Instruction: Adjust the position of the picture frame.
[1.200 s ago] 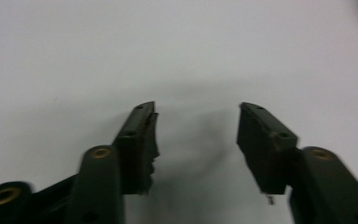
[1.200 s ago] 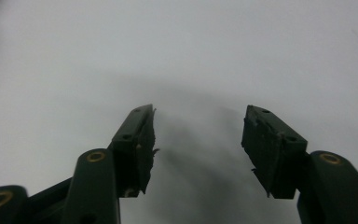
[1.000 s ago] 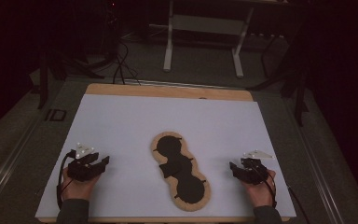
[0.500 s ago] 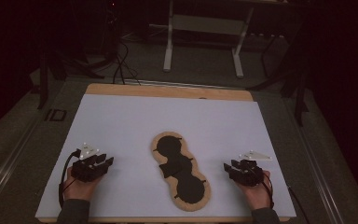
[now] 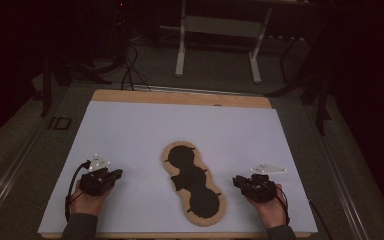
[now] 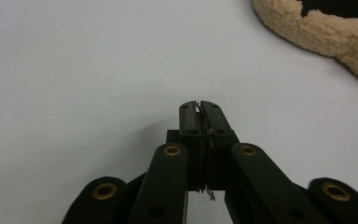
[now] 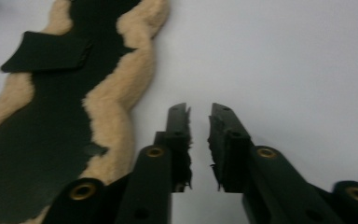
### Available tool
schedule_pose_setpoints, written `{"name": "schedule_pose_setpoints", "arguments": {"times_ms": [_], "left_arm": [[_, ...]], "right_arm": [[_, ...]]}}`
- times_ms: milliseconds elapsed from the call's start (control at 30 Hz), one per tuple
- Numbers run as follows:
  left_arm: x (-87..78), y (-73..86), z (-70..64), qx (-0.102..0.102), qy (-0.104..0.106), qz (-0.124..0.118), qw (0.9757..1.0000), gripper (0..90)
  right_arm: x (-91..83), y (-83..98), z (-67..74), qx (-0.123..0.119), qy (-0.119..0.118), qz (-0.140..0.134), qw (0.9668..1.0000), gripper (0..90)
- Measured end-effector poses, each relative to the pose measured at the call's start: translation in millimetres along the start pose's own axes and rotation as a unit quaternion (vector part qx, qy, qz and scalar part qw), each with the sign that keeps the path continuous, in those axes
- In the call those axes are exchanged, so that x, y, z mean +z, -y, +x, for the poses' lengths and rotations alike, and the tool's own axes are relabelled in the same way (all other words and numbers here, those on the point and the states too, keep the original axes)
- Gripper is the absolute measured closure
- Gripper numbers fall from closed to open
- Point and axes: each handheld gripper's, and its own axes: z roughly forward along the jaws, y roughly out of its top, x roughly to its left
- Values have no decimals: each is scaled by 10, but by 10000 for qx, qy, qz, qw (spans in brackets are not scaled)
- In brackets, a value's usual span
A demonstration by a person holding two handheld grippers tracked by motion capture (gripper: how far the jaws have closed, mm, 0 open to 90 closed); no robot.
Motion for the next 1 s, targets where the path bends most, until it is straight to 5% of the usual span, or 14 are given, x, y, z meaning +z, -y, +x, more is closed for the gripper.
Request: {"name": "schedule_pose_setpoints", "arguments": {"times_ms": [200,1000], "left_arm": [[4,1,-4,-5,-15,-5,10000,897],[2,-2,1,-34,-76,-26,10000,877]], "right_arm": [[-3,-27,113,-116,-163,9,9998,897],[91,-79,436,-330,-695,7,9970,899]]}}
